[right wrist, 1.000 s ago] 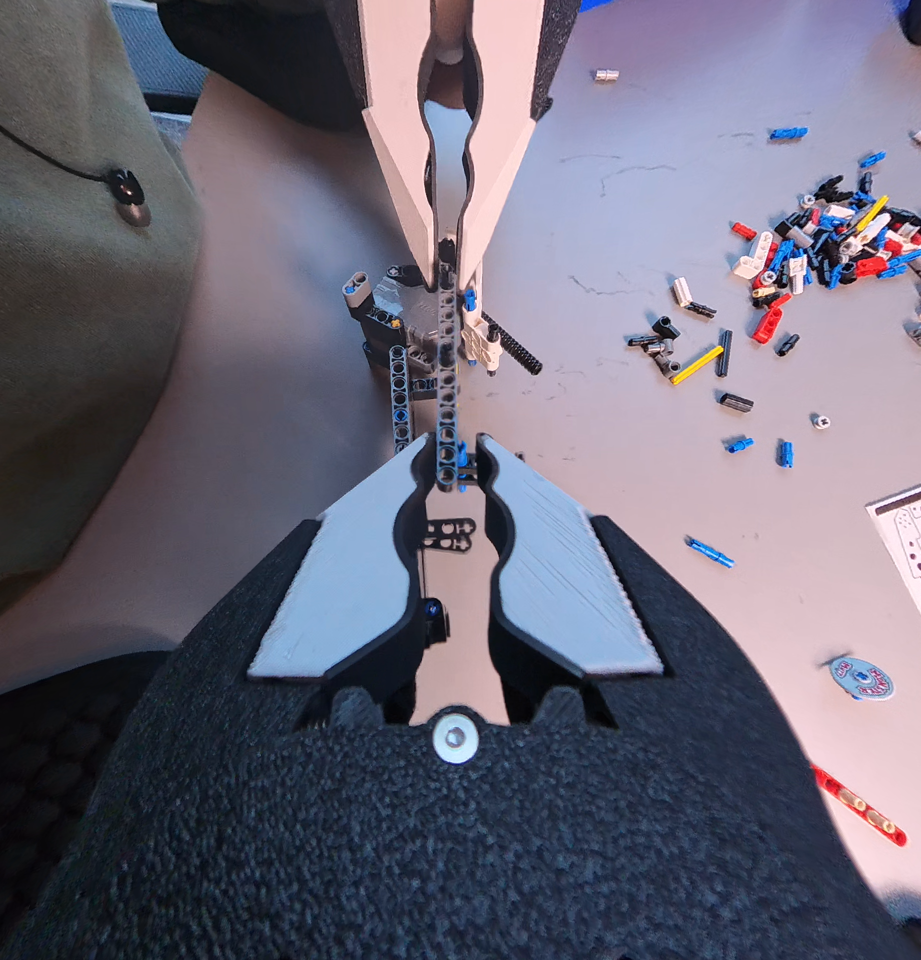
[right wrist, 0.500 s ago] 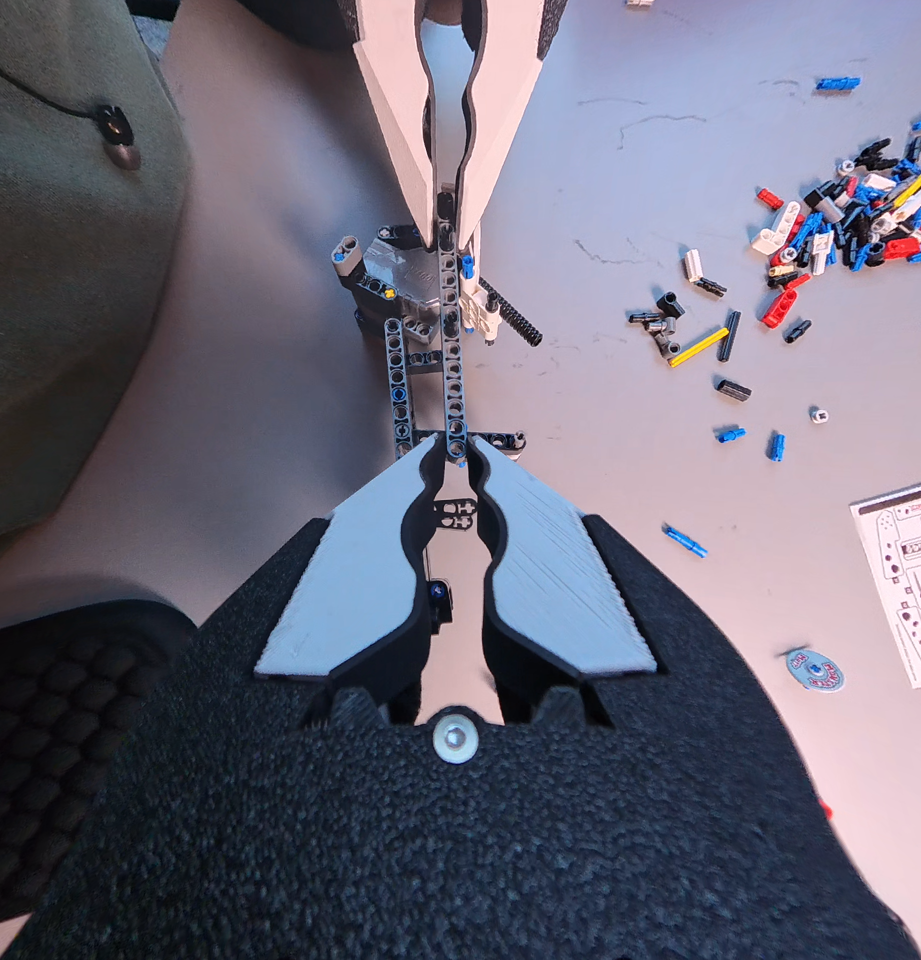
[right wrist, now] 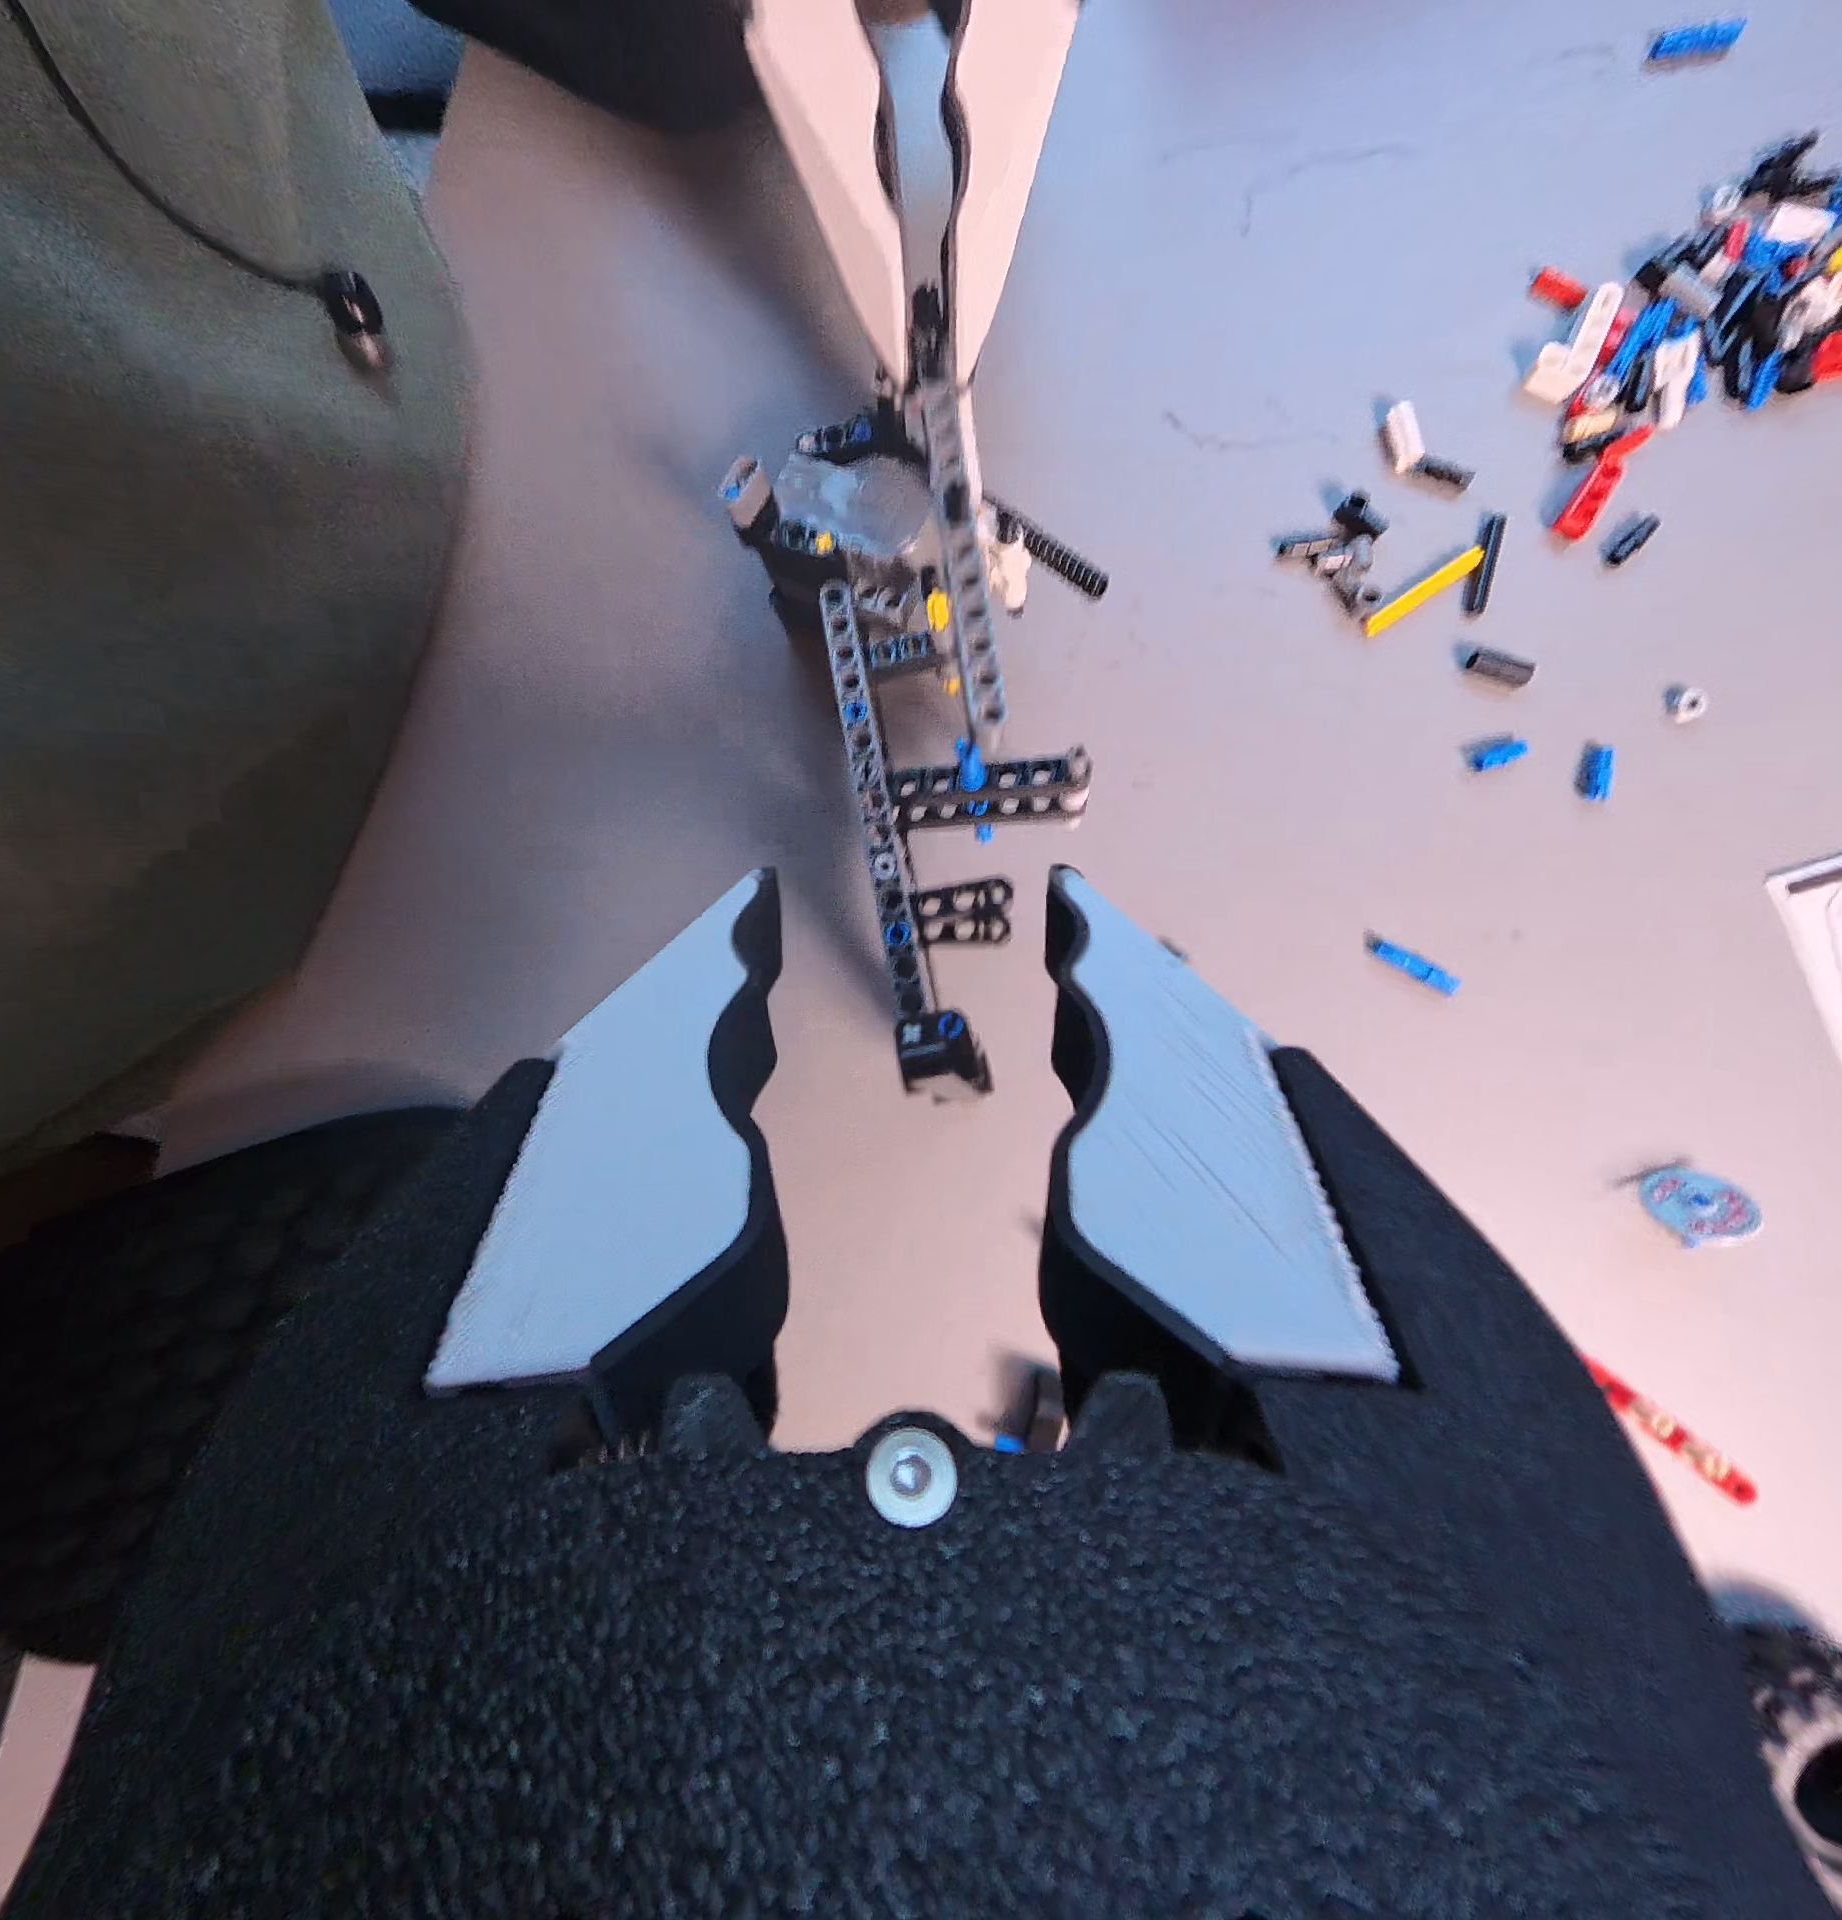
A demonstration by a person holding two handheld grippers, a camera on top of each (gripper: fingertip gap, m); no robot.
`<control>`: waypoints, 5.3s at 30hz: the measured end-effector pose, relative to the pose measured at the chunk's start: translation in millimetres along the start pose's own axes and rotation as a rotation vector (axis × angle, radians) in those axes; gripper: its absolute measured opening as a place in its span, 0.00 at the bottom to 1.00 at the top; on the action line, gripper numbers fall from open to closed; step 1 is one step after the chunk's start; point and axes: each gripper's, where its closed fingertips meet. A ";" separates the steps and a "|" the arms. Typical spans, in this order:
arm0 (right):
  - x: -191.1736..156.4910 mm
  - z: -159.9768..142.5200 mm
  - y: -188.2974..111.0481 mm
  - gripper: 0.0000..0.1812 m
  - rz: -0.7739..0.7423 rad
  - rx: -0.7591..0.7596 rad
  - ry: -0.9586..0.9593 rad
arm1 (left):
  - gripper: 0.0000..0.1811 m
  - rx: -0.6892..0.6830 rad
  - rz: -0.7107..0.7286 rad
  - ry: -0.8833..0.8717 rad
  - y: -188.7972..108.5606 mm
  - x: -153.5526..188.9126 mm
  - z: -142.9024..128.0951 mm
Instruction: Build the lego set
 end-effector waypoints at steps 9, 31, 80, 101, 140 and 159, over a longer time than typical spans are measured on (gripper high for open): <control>-30.7 -17.4 35.4 0.08 -0.132 -0.151 0.018 | 0.04 -0.024 -0.006 0.028 -4.1 8.6 -2.9; -15.8 25.0 32.3 0.07 -0.128 -0.008 0.012 | 0.04 -0.113 -0.103 0.161 -1.4 12.8 -12.0; -9.1 32.2 51.3 0.04 -0.032 -0.083 0.006 | 0.04 -0.126 -0.071 0.149 -3.8 1.0 -19.2; -8.2 32.1 52.8 0.04 -0.035 -0.045 0.042 | 0.04 -0.144 -0.061 0.163 -0.3 2.2 -22.4; -10.8 35.4 43.6 0.05 -0.107 -0.066 -0.005 | 0.04 -0.165 -0.133 0.323 39.6 22.8 13.8; -13.8 24.7 41.0 0.04 -0.124 -0.170 0.062 | 0.04 -0.231 -0.219 0.379 43.2 21.8 17.5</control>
Point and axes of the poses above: each gripper's, where its closed fingertips meet, y out along the fingers, z out of its top, x = y × z across the jaws, and after that the axes turned 8 degrees about -y, right-handed
